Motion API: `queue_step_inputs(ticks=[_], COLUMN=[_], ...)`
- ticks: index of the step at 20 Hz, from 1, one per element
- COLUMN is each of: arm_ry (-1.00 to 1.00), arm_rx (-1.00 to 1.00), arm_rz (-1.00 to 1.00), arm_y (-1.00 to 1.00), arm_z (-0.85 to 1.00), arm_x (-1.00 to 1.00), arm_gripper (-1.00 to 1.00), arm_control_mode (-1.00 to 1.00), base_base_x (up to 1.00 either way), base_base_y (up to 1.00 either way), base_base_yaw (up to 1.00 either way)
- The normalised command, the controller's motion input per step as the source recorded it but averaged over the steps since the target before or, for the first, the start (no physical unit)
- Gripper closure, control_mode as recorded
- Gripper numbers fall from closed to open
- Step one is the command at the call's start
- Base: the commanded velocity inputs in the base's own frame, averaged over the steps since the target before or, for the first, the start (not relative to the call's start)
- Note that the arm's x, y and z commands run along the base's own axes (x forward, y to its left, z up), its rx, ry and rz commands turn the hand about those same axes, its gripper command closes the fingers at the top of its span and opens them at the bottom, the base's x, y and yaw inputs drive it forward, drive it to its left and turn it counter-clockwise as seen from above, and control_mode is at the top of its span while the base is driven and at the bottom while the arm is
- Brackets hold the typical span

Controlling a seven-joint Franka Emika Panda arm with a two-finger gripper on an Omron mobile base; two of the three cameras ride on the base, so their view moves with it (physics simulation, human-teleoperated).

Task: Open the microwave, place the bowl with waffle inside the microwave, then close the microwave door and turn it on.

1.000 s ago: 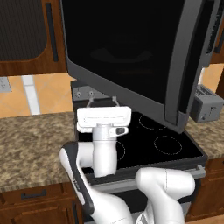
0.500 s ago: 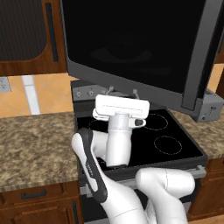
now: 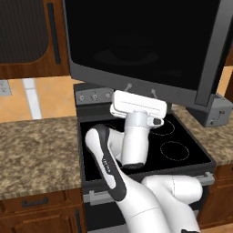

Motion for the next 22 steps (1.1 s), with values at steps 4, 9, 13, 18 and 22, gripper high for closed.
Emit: queue_step_inputs(ticks=[4,9,13,18,22], arm_ry=[0.0,0.03,0.09,0.17,0.18], arm_rx=[0.04,0.01,0.0,0.0,0.0], arm_rz=[0.0,0.0,0.0,0.01,0.04], arm_y=[-0.14,-0.08,-0.03,-0.1,-0.07], arm_z=[0.09,0.09,0.01,0.0,0.0], arm_x=[0.26,0.41,0.45,0.53,0.53], arm_gripper=[-1.0,-1.0,-1.0,-1.0,-1.0], arm_control_mode=[-1.0,-1.0,-1.0,-1.0,-1.0], base_base_x=[0.0,0.0,0.0,0.0,0.0], base_base_y=[0.0,0.0,0.0,0.0,0.0], base_base_yaw=[0.0,0.0,0.0,0.0,0.0])
